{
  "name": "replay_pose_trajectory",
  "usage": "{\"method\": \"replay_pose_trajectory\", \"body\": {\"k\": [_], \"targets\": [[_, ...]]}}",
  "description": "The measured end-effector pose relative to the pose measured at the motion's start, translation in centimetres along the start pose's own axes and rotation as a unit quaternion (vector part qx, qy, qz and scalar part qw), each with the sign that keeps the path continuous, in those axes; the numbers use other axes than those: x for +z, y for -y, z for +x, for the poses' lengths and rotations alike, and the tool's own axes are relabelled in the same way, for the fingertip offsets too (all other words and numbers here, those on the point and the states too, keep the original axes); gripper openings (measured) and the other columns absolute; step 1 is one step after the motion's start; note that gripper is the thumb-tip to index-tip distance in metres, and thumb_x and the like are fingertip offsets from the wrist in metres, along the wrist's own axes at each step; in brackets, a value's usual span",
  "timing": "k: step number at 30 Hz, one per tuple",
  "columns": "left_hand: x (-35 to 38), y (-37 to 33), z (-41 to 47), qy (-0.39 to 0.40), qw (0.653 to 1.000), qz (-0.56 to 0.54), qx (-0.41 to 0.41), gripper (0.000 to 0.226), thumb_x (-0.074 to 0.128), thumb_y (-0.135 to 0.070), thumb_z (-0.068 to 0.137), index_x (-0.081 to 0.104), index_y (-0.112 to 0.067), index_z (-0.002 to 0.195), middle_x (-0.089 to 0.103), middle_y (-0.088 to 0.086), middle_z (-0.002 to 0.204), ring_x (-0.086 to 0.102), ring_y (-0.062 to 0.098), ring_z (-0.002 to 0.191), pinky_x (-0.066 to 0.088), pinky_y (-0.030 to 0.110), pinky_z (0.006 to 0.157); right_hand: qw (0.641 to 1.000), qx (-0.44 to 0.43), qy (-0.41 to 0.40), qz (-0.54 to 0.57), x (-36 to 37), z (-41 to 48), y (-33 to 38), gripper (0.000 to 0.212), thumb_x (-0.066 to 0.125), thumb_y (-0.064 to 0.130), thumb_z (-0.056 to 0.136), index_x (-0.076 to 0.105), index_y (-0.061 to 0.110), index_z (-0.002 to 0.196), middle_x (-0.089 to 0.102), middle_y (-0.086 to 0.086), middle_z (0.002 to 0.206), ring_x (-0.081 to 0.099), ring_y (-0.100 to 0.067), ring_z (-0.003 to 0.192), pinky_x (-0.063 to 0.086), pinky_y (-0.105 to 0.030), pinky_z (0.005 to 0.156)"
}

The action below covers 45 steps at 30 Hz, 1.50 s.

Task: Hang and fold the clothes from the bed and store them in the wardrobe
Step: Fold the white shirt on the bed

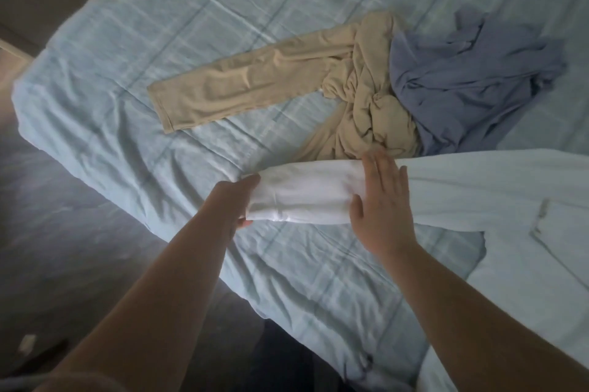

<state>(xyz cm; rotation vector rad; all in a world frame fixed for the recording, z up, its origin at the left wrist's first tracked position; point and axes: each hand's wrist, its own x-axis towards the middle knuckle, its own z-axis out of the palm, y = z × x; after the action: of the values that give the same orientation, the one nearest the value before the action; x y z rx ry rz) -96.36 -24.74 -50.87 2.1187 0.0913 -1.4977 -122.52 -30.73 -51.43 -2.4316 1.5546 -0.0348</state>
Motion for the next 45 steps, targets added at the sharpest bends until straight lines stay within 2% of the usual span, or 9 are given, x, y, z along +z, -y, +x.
{"method": "replay_pose_trajectory", "body": {"k": [3, 8, 15, 19, 27, 32, 35, 39, 45], "targets": [[1.8, -0.5, -0.2, -0.105, 0.991, 0.076, 0.036, 0.041, 0.055, -0.027, 0.098, 0.050, -0.003, 0.131, 0.060, 0.019, 0.123, 0.059, 0.036, 0.113, 0.054, 0.039, 0.085, 0.999, -0.024, 0.003, 0.025, -0.6, -1.0, 1.0, 0.066, 0.050, 0.014, 0.091, 0.027, 0.008, 0.153, 0.024, -0.013, 0.160, 0.017, -0.027, 0.151, 0.017, -0.052, 0.121], [2.8, 1.1, -1.3, -0.209, 0.940, 0.151, 0.224, 0.010, 0.026, -0.030, 0.101, 0.031, -0.030, 0.091, 0.050, -0.007, 0.076, 0.049, 0.014, 0.066, 0.031, 0.030, 0.054, 0.997, -0.067, 0.040, -0.018, 0.3, -0.1, 2.2, 0.056, 0.027, 0.026, 0.099, 0.025, 0.016, 0.154, 0.020, -0.007, 0.163, 0.013, -0.027, 0.151, 0.015, -0.051, 0.122], [0.8, 4.0, -0.1, -0.166, 0.924, 0.189, 0.288, 0.016, 0.036, -0.031, 0.102, 0.032, -0.031, 0.087, 0.050, -0.008, 0.076, 0.048, 0.007, 0.064, 0.028, 0.020, 0.047, 0.987, -0.032, 0.136, -0.084, 3.0, 0.6, 3.3, 0.069, 0.035, 0.034, 0.097, 0.007, 0.020, 0.158, 0.002, -0.009, 0.166, -0.001, -0.030, 0.152, 0.007, -0.059, 0.120], [1.5, 3.2, -1.4, -0.101, 0.962, 0.024, 0.252, 0.012, 0.051, -0.039, 0.092, 0.051, -0.028, 0.089, 0.058, -0.005, 0.081, 0.055, 0.015, 0.072, 0.042, 0.024, 0.057, 0.985, -0.015, 0.060, 0.159, 0.2, -0.3, 5.6, 0.060, 0.052, 0.011, 0.089, 0.036, 0.017, 0.147, 0.037, -0.003, 0.151, 0.031, -0.018, 0.142, 0.034, -0.040, 0.115], [6.1, 2.7, -8.3, 0.233, 0.921, -0.139, 0.278, 0.038, 0.045, -0.034, 0.102, 0.065, -0.004, 0.115, 0.069, 0.021, 0.109, 0.065, 0.037, 0.102, 0.052, 0.048, 0.092, 0.696, 0.244, 0.174, 0.653, -6.7, -1.3, 5.4, 0.043, 0.043, 0.057, 0.089, 0.064, 0.030, 0.115, 0.071, 0.003, 0.112, 0.068, -0.010, 0.103, 0.059, -0.038, 0.087], [11.0, 2.0, -10.6, 0.148, 0.927, -0.033, 0.344, 0.028, 0.046, -0.003, 0.085, 0.067, -0.013, 0.100, 0.074, 0.005, 0.097, 0.070, 0.023, 0.092, 0.056, 0.043, 0.087, 0.814, 0.271, 0.081, 0.507, -8.0, -0.9, -1.0, 0.019, 0.054, 0.032, 0.095, 0.068, 0.020, 0.098, 0.071, -0.002, 0.090, 0.067, -0.023, 0.089, 0.056, -0.049, 0.084], [13.5, 2.9, -10.6, -0.019, 0.824, 0.252, 0.507, 0.044, 0.050, -0.005, 0.084, 0.059, -0.025, 0.122, 0.063, -0.010, 0.124, 0.056, 0.017, 0.119, 0.047, 0.045, 0.101, 0.869, 0.279, 0.027, 0.407, -8.4, -1.6, -5.8, 0.028, 0.050, 0.031, 0.100, 0.062, 0.007, 0.089, 0.061, -0.001, 0.079, 0.058, -0.023, 0.078, 0.040, -0.033, 0.068], [19.4, 5.0, -10.2, -0.006, 0.653, 0.483, 0.583, 0.092, 0.063, -0.045, 0.085, 0.017, -0.016, 0.158, 0.018, 0.012, 0.164, 0.004, 0.031, 0.153, 0.016, 0.052, 0.122, 0.872, 0.302, -0.047, 0.382, -9.9, -3.2, -12.0, 0.030, 0.050, 0.029, 0.100, 0.058, 0.005, 0.083, 0.060, -0.004, 0.074, 0.055, -0.023, 0.073, 0.037, -0.033, 0.067], [32.6, 6.2, -12.5, -0.007, 0.588, 0.534, 0.608, 0.098, 0.063, -0.036, 0.082, 0.005, -0.021, 0.160, 0.010, 0.011, 0.166, 0.005, 0.031, 0.154, 0.014, 0.054, 0.122, 0.832, 0.341, -0.124, 0.421, -12.0, -6.7, -22.2, 0.027, 0.051, 0.031, 0.096, 0.060, 0.010, 0.083, 0.064, -0.006, 0.078, 0.060, -0.023, 0.074, 0.048, -0.036, 0.068]]}}
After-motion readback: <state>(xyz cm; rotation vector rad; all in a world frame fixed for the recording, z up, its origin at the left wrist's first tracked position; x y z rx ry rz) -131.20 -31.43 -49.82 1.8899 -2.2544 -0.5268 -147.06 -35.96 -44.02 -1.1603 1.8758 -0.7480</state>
